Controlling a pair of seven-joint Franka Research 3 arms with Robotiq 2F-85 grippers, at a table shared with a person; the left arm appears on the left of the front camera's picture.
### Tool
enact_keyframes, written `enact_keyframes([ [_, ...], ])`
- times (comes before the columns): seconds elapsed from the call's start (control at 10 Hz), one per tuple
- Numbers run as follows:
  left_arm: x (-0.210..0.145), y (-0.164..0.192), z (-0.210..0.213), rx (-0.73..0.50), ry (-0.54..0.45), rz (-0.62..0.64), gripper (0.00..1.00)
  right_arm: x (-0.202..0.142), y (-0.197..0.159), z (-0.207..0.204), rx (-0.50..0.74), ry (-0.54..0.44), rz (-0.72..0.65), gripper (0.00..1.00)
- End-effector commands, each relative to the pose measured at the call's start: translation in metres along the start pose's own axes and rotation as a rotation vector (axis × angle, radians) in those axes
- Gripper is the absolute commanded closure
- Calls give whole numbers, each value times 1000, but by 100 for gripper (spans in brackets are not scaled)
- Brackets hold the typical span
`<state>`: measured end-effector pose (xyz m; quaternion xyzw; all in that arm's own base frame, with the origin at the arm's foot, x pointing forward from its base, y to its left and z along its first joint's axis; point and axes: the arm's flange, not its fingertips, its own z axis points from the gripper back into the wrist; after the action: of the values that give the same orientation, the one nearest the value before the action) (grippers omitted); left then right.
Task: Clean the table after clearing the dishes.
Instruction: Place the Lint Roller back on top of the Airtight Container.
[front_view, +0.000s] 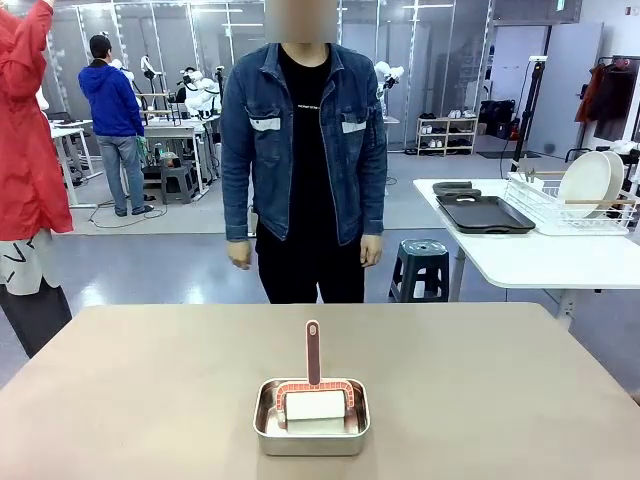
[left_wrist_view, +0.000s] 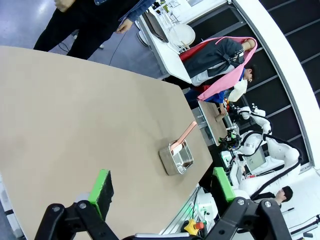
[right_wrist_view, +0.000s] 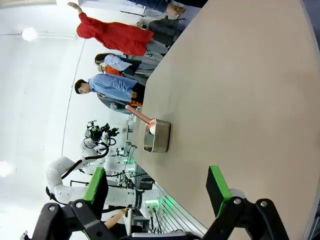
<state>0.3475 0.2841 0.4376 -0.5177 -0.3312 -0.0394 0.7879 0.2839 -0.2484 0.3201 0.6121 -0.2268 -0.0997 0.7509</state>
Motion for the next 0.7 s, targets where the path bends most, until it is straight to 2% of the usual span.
enact_keyframes([
  [0.0,-2,-3,4,8,12,-5,0,5,0,0,0,9,1,0],
  [0.6,-2,-3,4,8,12,-5,0,5,0,0,0,9,1,0],
])
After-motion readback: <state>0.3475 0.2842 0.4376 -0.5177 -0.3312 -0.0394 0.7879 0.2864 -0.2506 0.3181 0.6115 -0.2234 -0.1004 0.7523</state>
